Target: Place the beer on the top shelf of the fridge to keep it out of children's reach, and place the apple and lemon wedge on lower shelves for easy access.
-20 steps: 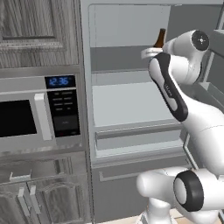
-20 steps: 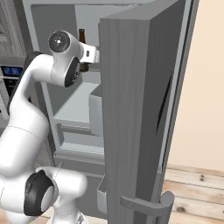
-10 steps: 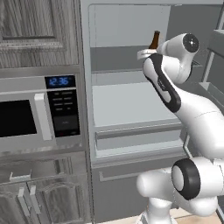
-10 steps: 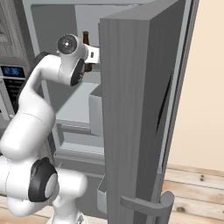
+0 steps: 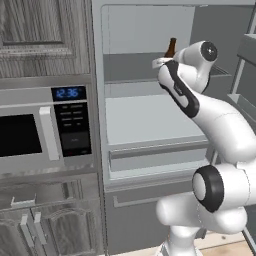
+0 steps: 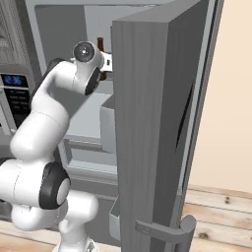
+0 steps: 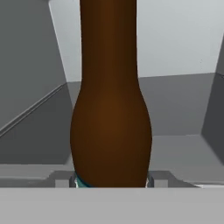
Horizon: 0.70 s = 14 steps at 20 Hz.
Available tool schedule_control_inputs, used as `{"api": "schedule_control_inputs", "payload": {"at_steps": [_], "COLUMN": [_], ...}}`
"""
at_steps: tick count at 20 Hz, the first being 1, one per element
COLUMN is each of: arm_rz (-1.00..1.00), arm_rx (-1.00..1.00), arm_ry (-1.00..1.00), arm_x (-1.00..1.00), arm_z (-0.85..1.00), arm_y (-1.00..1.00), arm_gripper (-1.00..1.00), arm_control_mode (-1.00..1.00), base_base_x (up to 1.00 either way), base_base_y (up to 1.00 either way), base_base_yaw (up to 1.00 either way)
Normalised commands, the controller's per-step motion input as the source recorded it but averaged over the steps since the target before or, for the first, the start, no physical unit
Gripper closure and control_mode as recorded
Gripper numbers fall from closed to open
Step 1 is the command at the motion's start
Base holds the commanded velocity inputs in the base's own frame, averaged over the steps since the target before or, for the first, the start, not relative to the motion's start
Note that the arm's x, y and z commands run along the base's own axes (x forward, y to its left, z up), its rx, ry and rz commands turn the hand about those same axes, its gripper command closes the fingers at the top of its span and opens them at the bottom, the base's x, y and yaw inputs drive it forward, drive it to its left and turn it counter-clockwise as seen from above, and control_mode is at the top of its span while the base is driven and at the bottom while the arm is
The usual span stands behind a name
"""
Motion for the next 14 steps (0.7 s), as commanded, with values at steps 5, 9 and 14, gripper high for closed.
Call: {"api": "schedule_control_inputs", "payload": {"at_steps": [5,9,14], "arm_rz": [0.03,0.04,0.05], "arm_rx": [0.0,-0.01,0.0], "arm_ry": [0.0,0.0,0.0], "arm_x": [0.42,0.42,0.4], "arm_z": [-0.05,-0.04,-0.1], "arm_y": [0.0,0.0,0.0], "arm_gripper": [1.0,1.0,1.0], "arm_control_mode": [-1.0,-1.0,-1.0], "base_base_x": [0.0,0.0,0.0], "base_base_y": [0.0,0.0,0.0], "base_base_yaw": [0.0,0.0,0.0]}}
